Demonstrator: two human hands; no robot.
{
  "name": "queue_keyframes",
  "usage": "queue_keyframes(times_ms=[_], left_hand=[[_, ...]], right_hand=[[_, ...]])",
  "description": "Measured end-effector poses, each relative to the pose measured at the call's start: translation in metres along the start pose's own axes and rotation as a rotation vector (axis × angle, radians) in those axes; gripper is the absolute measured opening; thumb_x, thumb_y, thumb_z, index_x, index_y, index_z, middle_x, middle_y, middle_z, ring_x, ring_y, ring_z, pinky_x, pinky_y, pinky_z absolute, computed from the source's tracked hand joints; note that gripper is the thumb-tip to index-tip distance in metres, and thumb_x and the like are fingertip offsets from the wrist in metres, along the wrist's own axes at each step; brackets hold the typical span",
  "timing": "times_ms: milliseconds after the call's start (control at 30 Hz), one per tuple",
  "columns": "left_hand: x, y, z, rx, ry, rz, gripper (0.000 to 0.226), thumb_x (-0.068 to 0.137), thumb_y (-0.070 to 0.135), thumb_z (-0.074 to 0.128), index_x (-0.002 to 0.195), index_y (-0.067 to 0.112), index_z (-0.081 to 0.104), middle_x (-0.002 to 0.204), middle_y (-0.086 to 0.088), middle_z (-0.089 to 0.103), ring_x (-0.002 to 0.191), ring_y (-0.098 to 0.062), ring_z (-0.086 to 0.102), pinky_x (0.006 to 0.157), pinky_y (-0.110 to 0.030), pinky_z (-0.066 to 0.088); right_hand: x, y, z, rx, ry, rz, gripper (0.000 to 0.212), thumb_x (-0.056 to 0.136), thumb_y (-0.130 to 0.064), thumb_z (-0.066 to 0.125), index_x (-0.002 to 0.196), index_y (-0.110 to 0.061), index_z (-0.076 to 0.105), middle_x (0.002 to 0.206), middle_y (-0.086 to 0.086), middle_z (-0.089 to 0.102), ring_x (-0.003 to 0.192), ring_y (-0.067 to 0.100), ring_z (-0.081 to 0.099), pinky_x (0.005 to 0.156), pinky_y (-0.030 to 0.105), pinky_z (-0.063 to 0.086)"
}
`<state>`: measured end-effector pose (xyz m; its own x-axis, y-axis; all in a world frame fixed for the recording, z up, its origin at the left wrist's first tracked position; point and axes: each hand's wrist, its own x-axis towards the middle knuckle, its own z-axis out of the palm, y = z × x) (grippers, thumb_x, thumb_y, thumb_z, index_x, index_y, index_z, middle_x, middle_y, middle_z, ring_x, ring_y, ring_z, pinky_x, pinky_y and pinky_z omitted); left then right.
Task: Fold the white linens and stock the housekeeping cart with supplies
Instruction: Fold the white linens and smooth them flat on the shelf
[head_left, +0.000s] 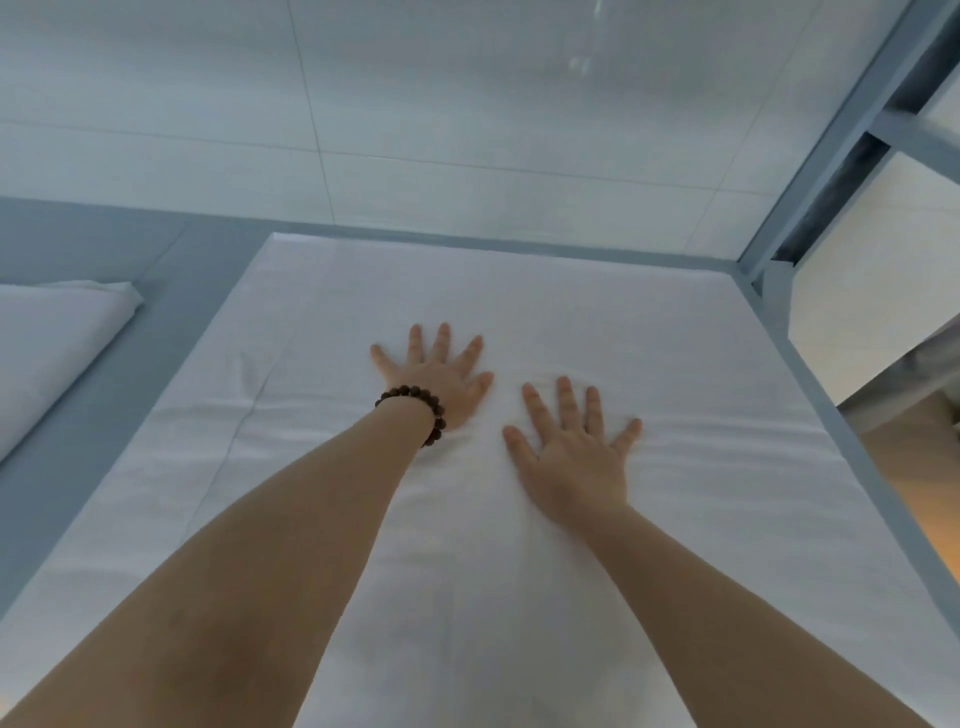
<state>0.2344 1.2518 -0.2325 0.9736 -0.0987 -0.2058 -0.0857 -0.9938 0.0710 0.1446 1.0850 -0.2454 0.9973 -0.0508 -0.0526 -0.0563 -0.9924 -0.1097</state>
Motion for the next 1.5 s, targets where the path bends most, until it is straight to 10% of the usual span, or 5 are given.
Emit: queue_keyframes(times_ms=[867, 1167, 1500], left_hand=[[-0.112, -0.135, -0.008, -0.093, -0.028, -0.492, 0.076, 0.075, 0.084, 0.012, 0.143, 0.055, -0.006, 0.160, 0.007, -0.012, 0.143, -0.042, -0.008, 0.099, -0.077, 0.006], [-0.116, 0.060, 0.034, -0.011, 0.038, 0.047, 0.068, 0.084, 0.071, -0.001, 0.146, 0.045, -0.010, 0.160, 0.004, -0.015, 0.144, -0.035, -0.016, 0.099, -0.075, -0.009], [-0.114, 0.074, 0.047, 0.028, 0.104, 0.067, 0.074, 0.077, 0.073, -0.013, 0.146, 0.046, -0.013, 0.160, 0.007, -0.015, 0.145, -0.031, -0.016, 0.105, -0.070, -0.009]], right_hand=[[-0.009, -0.002, -0.008, -0.040, -0.092, 0.003, 0.061, 0.091, -0.068, 0.008, 0.147, -0.048, -0.006, 0.160, -0.008, -0.012, 0.147, 0.022, -0.012, 0.108, 0.068, -0.005], [-0.005, 0.023, -0.013, 0.030, -0.069, -0.073, 0.052, 0.098, -0.055, 0.012, 0.148, -0.046, 0.002, 0.160, -0.012, -0.006, 0.147, 0.014, -0.008, 0.115, 0.058, -0.006], [-0.028, 0.181, -0.027, -0.048, -0.084, 0.251, 0.065, 0.090, -0.069, 0.005, 0.148, -0.043, -0.007, 0.160, -0.003, -0.011, 0.147, 0.019, -0.011, 0.118, 0.049, -0.006]])
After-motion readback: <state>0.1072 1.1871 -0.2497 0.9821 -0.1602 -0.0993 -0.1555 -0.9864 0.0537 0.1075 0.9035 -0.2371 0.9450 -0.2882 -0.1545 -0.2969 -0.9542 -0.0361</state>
